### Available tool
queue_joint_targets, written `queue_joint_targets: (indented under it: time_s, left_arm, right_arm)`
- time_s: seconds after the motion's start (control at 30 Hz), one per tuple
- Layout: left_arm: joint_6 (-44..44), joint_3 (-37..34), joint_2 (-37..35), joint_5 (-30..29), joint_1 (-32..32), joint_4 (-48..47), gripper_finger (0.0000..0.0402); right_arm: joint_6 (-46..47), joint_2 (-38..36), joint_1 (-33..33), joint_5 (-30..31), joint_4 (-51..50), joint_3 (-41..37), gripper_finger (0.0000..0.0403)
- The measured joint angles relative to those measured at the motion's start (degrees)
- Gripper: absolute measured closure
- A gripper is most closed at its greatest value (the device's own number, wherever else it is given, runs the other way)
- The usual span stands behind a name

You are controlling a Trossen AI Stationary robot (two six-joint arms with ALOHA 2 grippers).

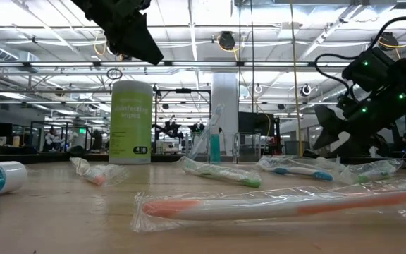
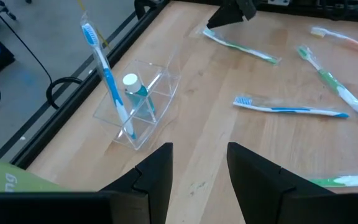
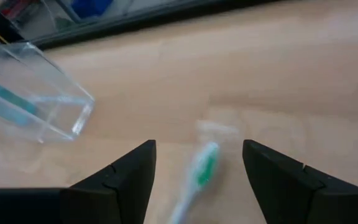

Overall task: Pick & Place toothbrushing station
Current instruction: Put the top right green toothbrush into the transparent organizer

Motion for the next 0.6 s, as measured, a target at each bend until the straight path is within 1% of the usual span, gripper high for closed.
queue_joint_targets:
  time_s: [0.1,0.23,0.33,0.43,0.6]
  left_arm:
    - [0.00,0.00,0.00,0.00,0.00,0.00,0.0243]
    - [0.00,0.00,0.00,0.00,0.00,0.02,0.0243]
    - [0.00,0.00,0.00,-0.02,0.00,0.10,0.0243]
    - [0.00,0.00,0.00,-0.02,0.00,0.12,0.0243]
    - [0.00,0.00,0.00,-0.02,-0.02,0.20,0.0243]
  right_arm:
    - [2.34,-0.03,0.00,0.11,0.41,-0.70,0.0169]
    - [3.07,1.50,0.11,-0.01,0.93,-0.77,0.0170]
    - [5.40,4.04,0.11,-0.12,1.25,-0.51,0.0170]
    - [5.19,7.19,0.11,-0.79,1.70,0.60,0.0173]
    - [1.47,13.44,0.09,-1.35,6.47,2.90,0.0185]
